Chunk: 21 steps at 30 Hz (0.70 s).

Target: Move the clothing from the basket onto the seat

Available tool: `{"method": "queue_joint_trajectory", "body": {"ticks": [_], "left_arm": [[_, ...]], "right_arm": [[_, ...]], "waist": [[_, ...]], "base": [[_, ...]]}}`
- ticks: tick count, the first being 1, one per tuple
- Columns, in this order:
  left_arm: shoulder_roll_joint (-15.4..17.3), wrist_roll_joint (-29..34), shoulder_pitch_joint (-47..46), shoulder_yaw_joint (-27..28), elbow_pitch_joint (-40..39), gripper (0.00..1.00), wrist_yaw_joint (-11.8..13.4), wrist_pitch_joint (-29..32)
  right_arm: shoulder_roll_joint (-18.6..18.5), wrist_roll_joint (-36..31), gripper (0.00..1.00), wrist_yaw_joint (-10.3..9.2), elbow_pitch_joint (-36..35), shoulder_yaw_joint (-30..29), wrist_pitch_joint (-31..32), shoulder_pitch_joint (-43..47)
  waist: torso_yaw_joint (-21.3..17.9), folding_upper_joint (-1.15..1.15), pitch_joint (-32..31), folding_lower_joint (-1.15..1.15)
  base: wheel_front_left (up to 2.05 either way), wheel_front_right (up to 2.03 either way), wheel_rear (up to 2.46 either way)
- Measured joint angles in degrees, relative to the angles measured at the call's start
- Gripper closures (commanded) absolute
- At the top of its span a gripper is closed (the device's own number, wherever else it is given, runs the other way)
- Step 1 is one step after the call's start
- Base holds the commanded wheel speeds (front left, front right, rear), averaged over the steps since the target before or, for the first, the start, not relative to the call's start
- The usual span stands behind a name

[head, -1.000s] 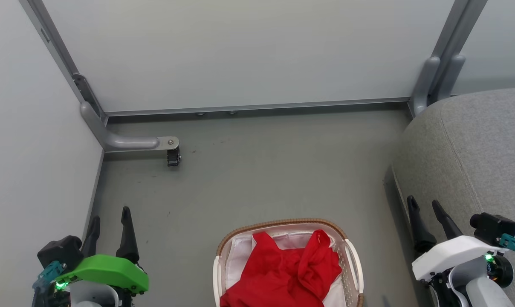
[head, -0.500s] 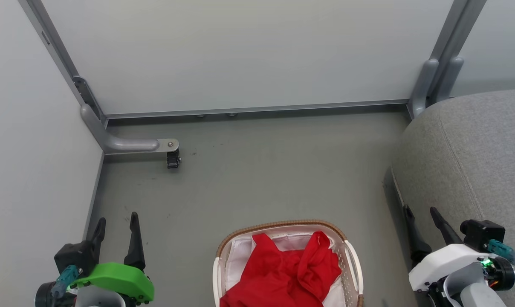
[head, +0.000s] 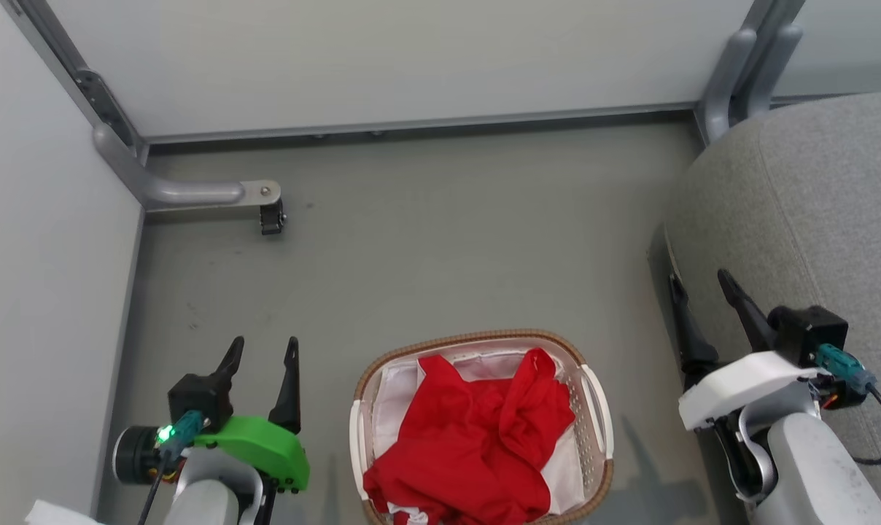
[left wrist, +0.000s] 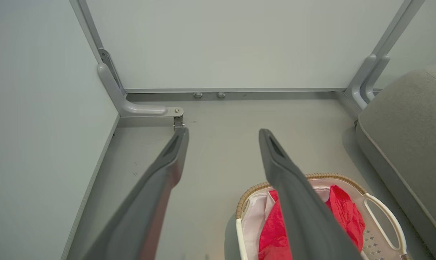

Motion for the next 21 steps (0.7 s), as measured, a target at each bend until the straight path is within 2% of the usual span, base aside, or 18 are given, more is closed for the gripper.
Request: {"method": "queue_joint_trajectory", "body": {"ticks": [8,14,19,21], "left_arm": [[-0.7,4.4,-8.6,-5.7,8.9,0.0,-1.8,-0.8],[-1.0,6.7,-15.2,-10.8,17.4,0.0,-2.3,-1.5],[-1.8,5.0,-20.3,-17.4,26.2,0.0,-2.3,-2.0],[-2.0,4.4,-22.5,-21.9,29.7,0.0,-2.3,-2.0]], "right_arm": [[1.1,-2.7,0.0,0.01,-3.8,1.3,-0.9,-5.5],[1.6,-5.0,0.0,0.01,-5.9,2.5,-1.5,-9.1],[1.8,-7.5,0.0,0.02,-7.4,3.8,-1.9,-11.8],[1.9,-8.3,0.0,0.03,-8.1,4.4,-2.2,-12.7]], "waist": [[-2.3,0.0,8.1,0.0],[-4.4,0.0,15.1,0.01],[-6.2,0.0,20.7,0.0],[-7.0,0.0,23.2,0.01]], "base": [[0.0,0.0,0.0],[0.0,0.0,0.0],[0.0,0.0,0.0],[0.0,0.0,0.0]]}}
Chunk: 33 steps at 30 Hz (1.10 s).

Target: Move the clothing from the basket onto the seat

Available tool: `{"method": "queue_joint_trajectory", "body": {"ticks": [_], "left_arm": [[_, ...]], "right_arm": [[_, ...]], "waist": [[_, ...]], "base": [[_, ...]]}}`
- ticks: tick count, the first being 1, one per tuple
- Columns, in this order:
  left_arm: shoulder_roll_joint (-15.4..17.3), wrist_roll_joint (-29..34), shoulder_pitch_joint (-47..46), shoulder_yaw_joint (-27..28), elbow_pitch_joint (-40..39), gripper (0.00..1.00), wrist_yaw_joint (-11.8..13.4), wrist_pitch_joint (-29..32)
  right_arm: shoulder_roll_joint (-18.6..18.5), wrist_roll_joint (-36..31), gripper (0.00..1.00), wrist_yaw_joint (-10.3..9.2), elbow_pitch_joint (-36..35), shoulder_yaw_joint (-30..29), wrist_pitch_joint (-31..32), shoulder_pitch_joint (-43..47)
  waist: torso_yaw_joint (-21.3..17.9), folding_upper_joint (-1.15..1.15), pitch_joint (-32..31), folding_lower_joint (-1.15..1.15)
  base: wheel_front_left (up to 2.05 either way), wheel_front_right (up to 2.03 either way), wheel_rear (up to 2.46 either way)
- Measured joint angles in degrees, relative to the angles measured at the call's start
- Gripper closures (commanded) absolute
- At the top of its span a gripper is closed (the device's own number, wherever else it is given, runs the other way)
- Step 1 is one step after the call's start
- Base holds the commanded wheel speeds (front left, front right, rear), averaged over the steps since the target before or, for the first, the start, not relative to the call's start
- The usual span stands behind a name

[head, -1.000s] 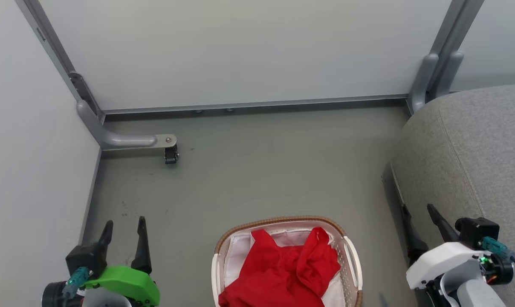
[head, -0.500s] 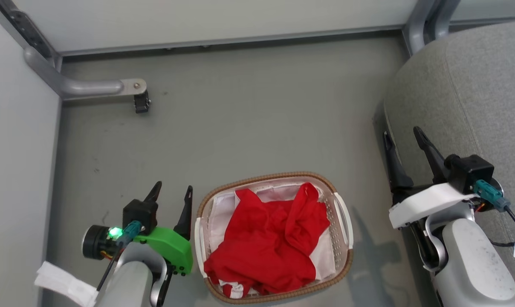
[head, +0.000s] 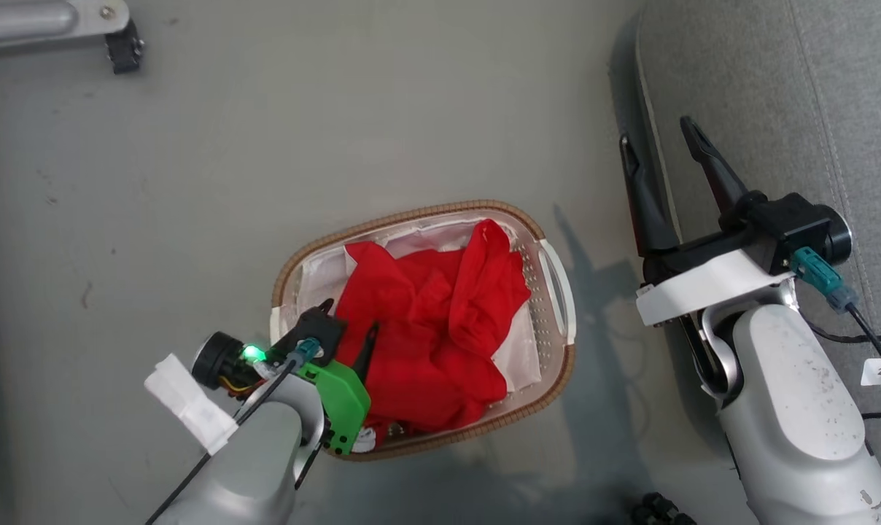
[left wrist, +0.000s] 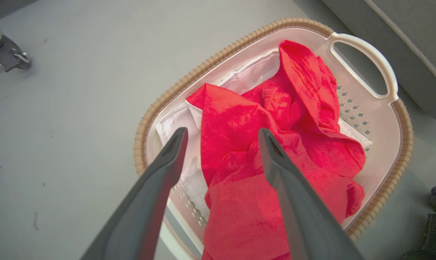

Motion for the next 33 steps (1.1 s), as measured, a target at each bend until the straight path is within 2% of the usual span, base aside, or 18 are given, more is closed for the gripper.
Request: {"method": "queue_joint_trajectory", "body": {"ticks": [6,10,16,20,21,22,33], "left_arm": [[-0.5,-3.9,-5.6,-11.0,7.0,0.0,-0.1,2.2],[-0.5,-6.8,-8.6,-16.2,9.3,0.0,-0.1,5.4],[0.3,-9.5,-11.7,-20.9,12.0,0.0,-0.1,9.3],[0.9,-10.9,-13.1,-22.4,13.0,0.0,-0.1,9.4],[0.8,-11.2,-13.2,-22.7,13.0,0.58,-0.1,9.4],[0.8,-11.8,-13.2,-22.8,13.1,1.0,-0.1,9.3],[0.4,-15.4,-11.7,-24.4,13.6,1.0,-0.1,2.5]], "right_arm": [[0.2,-2.3,0.0,0.01,-1.3,1.7,-0.6,-1.9],[0.2,-1.6,0.0,0.0,-1.6,2.3,-0.6,-2.7],[0.2,0.2,0.0,0.0,-1.9,2.6,-0.6,-3.0],[0.2,1.0,0.0,0.0,-1.9,2.8,-0.6,-3.0],[0.3,1.2,0.0,0.0,-1.8,2.9,-0.6,-3.0],[0.3,1.3,0.0,0.0,-1.7,2.9,-0.6,-3.0],[0.4,0.1,0.0,0.0,1.1,3.1,-0.6,-3.0]], "waist": [[-2.3,0.0,6.6,0.0],[-4.0,0.0,10.4,0.0],[-6.6,0.0,14.4,-0.01],[-8.0,0.0,15.8,-0.01],[-8.3,0.0,16.0,-0.01],[-8.5,0.0,16.1,0.0],[-7.8,0.0,11.2,-0.01]], "base": [[0.0,0.0,0.0],[0.0,0.0,0.0],[0.0,0.0,0.0],[0.0,0.0,0.0],[0.0,0.0,0.0],[0.0,0.0,0.0],[0.0,0.0,0.0]]}}
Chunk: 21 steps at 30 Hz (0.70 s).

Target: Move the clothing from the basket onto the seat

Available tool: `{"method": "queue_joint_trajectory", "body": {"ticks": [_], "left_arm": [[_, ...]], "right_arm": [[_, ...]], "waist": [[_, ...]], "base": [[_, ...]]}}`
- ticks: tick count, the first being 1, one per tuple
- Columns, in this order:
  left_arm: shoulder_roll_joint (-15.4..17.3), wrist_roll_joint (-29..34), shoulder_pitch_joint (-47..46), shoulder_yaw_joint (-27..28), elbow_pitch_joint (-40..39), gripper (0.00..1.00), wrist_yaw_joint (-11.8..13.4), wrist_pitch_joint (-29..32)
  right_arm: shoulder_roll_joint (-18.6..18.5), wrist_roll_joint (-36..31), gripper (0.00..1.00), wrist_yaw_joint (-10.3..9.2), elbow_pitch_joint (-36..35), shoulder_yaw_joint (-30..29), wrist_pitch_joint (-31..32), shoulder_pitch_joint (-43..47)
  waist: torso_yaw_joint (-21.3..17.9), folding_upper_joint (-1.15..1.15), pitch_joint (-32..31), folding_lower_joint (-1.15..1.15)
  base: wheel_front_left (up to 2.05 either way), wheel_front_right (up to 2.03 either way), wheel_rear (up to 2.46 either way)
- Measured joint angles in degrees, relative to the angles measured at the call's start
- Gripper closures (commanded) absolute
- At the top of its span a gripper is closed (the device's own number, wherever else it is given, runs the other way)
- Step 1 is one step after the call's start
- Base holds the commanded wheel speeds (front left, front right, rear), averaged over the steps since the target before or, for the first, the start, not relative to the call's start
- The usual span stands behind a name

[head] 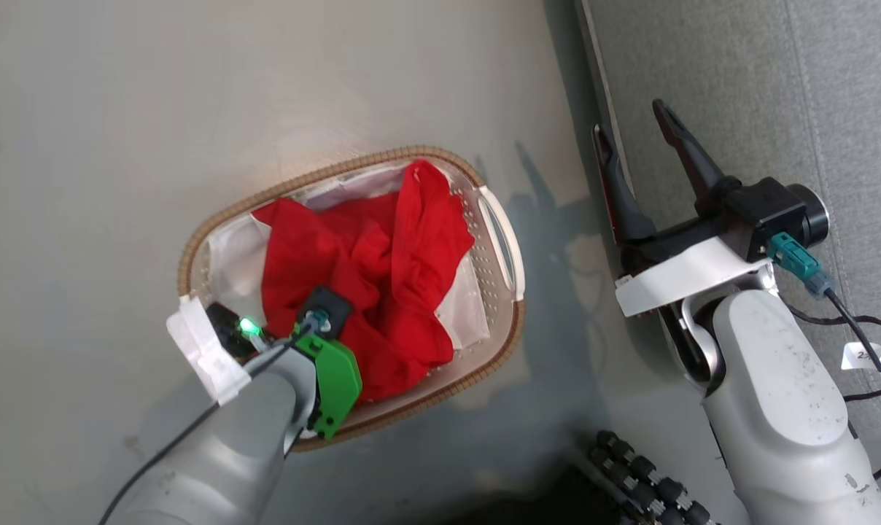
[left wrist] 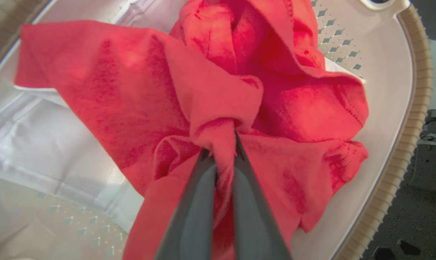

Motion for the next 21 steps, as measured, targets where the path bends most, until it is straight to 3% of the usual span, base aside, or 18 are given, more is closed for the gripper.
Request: {"method": "queue_joint_trajectory", "body": {"ticks": [10,21], "left_arm": [[-0.3,-0.6,5.0,-3.5,-6.7,1.0,0.0,-3.0],[1.8,1.0,10.5,4.7,-24.5,1.0,0.4,-3.3]], "right_arm": [[0.0,-1.1,0.0,0.01,3.8,-1.5,0.0,5.0],[-0.4,-0.8,0.0,0.0,7.0,-2.3,0.0,13.5]], "waist": [[3.2,0.0,-10.1,0.0],[8.2,0.0,-22.6,-0.01]], "base": [[0.0,0.0,0.0],[0.0,0.0,0.0]]}}
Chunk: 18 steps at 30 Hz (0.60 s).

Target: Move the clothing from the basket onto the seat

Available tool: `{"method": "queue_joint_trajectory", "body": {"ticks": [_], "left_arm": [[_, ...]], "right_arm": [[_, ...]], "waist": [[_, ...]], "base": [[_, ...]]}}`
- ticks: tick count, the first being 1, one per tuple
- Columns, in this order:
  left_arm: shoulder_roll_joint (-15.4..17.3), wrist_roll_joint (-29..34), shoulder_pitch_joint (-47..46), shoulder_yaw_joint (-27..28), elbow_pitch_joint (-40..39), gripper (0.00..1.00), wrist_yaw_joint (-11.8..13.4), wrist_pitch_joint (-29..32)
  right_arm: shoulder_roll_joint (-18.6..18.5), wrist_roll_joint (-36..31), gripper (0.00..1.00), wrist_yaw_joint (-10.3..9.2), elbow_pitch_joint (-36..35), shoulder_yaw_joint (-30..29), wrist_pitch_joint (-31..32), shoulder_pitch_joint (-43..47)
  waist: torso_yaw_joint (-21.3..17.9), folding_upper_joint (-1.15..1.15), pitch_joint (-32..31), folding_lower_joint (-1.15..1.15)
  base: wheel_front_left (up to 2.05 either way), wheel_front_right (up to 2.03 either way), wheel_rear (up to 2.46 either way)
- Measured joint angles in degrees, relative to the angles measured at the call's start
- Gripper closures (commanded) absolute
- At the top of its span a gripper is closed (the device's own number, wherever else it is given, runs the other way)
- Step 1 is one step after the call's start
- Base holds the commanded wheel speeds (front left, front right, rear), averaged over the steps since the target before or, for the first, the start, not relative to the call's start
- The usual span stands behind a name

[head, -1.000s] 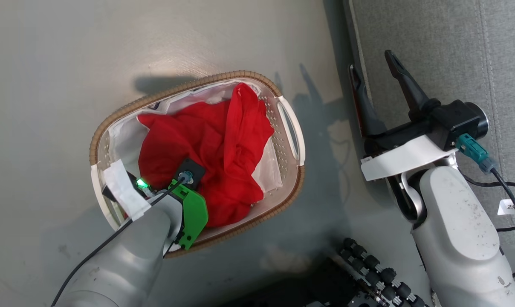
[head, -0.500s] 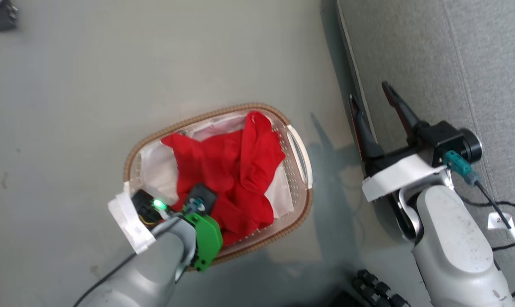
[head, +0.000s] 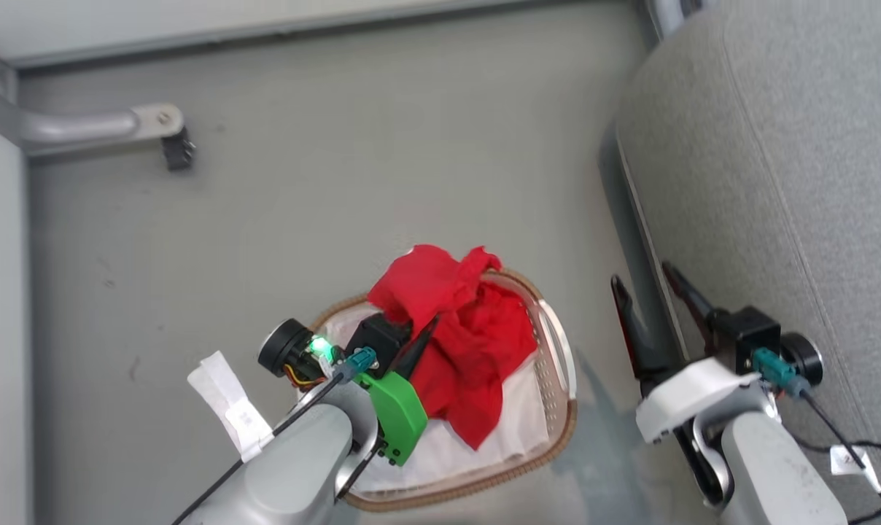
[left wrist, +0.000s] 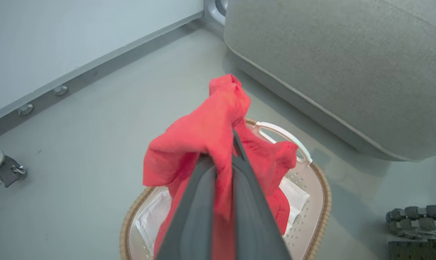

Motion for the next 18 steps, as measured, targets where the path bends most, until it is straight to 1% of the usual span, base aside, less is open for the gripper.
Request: {"method": "queue_joint_trajectory", "body": {"ticks": [8,14,18], "left_arm": [[-0.5,3.9,2.5,5.5,-8.9,1.0,0.5,-0.1],[-0.3,9.6,1.4,4.2,-13.8,1.0,0.2,-0.1],[0.0,11.0,-0.2,3.0,-16.0,1.0,0.0,-0.1]], "right_arm": [[-1.0,0.9,0.0,0.0,1.6,2.3,0.0,6.1],[-1.8,1.5,0.0,0.0,2.0,4.6,0.0,9.4],[-1.9,1.9,0.0,0.0,2.1,5.6,0.0,10.4]], "waist": [[3.0,0.0,-9.3,0.0],[5.0,0.0,-14.9,0.0],[6.6,0.0,-17.3,0.0]], "base": [[0.0,0.0,0.0],[0.0,0.0,0.0],[0.0,0.0,0.0]]}}
